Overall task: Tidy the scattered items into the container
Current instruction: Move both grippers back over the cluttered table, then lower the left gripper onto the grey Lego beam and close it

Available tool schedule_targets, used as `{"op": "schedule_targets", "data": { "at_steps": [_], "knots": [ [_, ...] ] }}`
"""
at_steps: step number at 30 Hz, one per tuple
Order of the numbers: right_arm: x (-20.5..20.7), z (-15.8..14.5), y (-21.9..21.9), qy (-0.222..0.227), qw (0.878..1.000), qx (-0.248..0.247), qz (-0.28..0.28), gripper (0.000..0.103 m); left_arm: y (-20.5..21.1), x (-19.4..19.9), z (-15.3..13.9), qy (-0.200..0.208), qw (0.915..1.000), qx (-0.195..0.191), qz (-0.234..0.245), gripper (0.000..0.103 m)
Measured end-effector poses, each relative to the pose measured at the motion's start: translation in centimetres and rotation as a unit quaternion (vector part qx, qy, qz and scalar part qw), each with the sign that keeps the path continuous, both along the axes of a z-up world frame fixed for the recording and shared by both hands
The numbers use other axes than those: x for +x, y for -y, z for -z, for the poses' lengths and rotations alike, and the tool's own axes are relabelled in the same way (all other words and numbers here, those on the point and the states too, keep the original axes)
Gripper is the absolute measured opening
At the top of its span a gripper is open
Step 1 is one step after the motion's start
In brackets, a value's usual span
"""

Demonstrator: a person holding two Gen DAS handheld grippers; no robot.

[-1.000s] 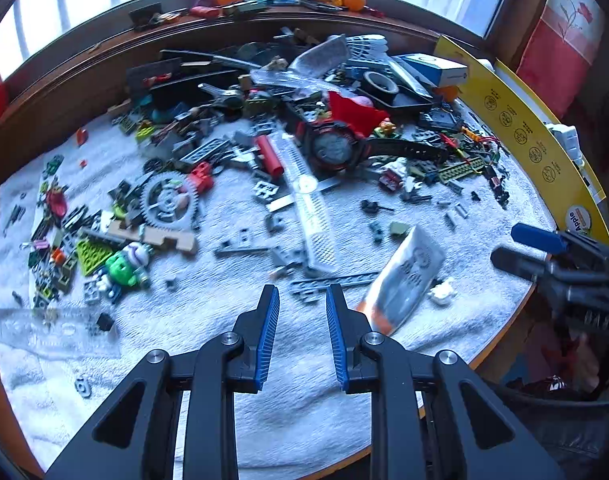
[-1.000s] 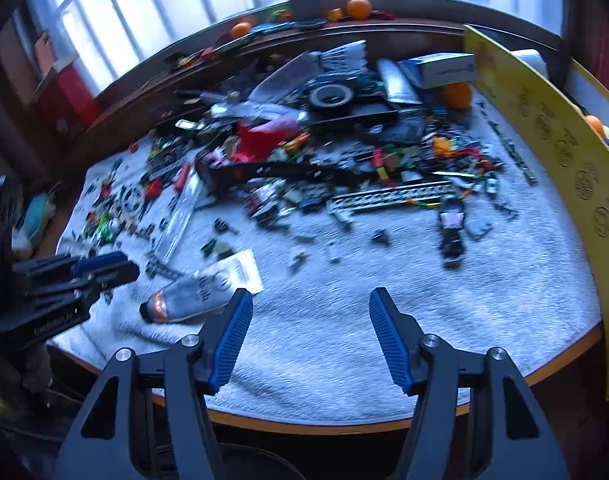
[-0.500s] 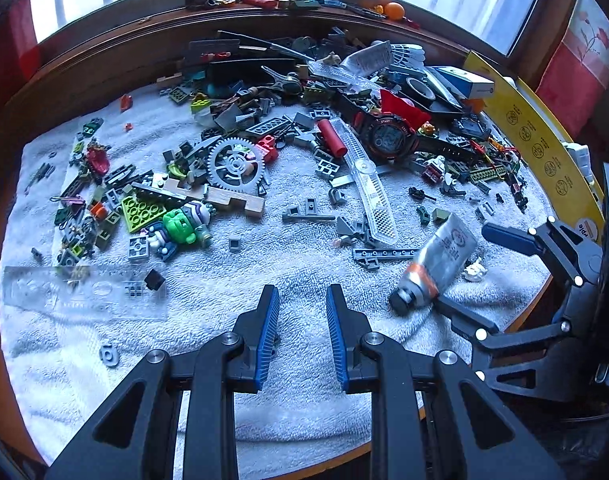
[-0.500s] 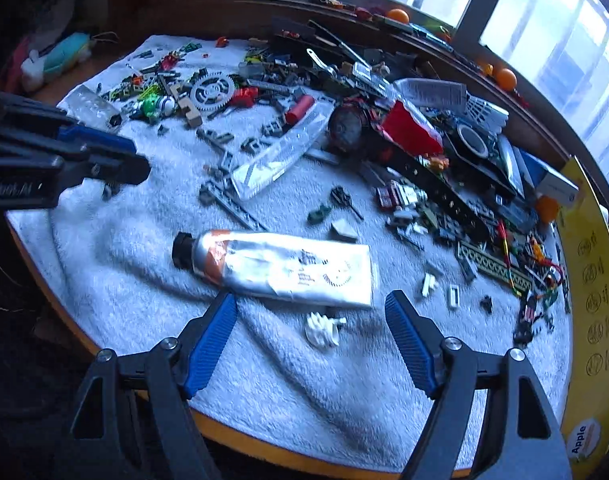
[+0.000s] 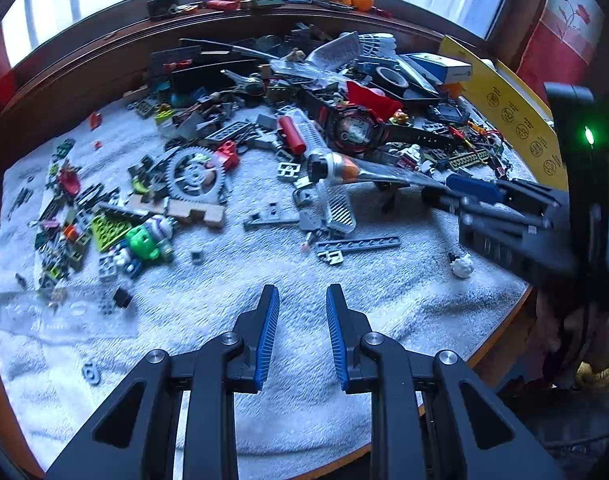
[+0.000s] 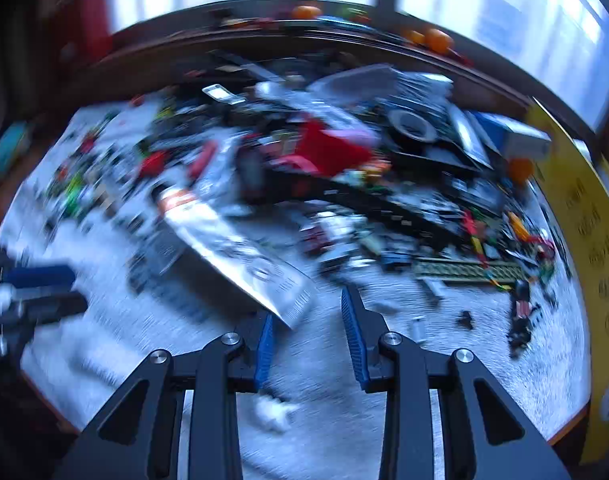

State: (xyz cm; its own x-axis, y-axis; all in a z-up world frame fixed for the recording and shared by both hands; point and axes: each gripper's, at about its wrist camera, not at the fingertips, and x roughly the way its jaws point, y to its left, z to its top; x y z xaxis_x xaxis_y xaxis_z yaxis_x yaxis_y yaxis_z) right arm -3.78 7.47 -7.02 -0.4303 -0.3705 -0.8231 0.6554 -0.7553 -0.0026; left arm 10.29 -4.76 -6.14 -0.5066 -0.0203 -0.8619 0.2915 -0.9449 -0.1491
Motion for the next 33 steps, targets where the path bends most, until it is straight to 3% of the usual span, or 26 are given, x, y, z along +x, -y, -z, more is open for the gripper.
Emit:
{"op": "schedule_targets", "data": {
  "at_steps": [3,6,8,10,16,20,27,29,33],
  "knots": [
    [-1.6,-0.6,-1.3,0.036,0.999,-0.028,0.022,0.031,-0.4,-1.4,0.4,-0.007,0.9995,0.008,0.031,0.025],
    [-0.9,-1.3,-1.8,0.029,0.999,-0.027,0.015,0.031,-0.6,-2.9,1.1,0.001,0.9985,0.035,0.044,0.025],
    [-0.3,-1.3,-2.0,0.029,0.999,-0.024,0.011,0.031,-1.0,-3.4,1.3,-0.001,0.9977,0.045,0.050,0.036],
    [0.2,-1.1,-2.1,0.035,0.999,-0.014,0.004,0.031,-1.3,-3.7,1.3,-0.012,0.9962,0.064,0.057,0.057],
    [0.9,-1.5,-3.3,0.021,0.999,0.010,-0.023,0.032,-0.8,-3.7,1.2,-0.020,0.9961,0.084,0.015,0.060],
    [-0.1,-1.1,-4.3,0.036,0.999,0.012,-0.034,0.037,-0.8,-3.8,1.3,0.001,0.9983,0.058,0.006,0.060],
    [-1.6,-0.3,-5.6,0.062,0.997,0.001,-0.045,0.037,-2.9,-5.4,1.3,0.033,0.9968,-0.035,0.063,0.060],
    [-1.7,-0.1,-6.0,0.068,0.997,-0.004,-0.047,0.037,-3.1,-5.7,1.4,0.037,0.9961,-0.046,0.065,0.061],
    [-2.0,0.2,-6.3,0.077,0.995,-0.016,-0.054,0.037,-3.1,-5.9,1.8,0.028,0.9962,-0.046,0.069,0.073]
  ]
}}
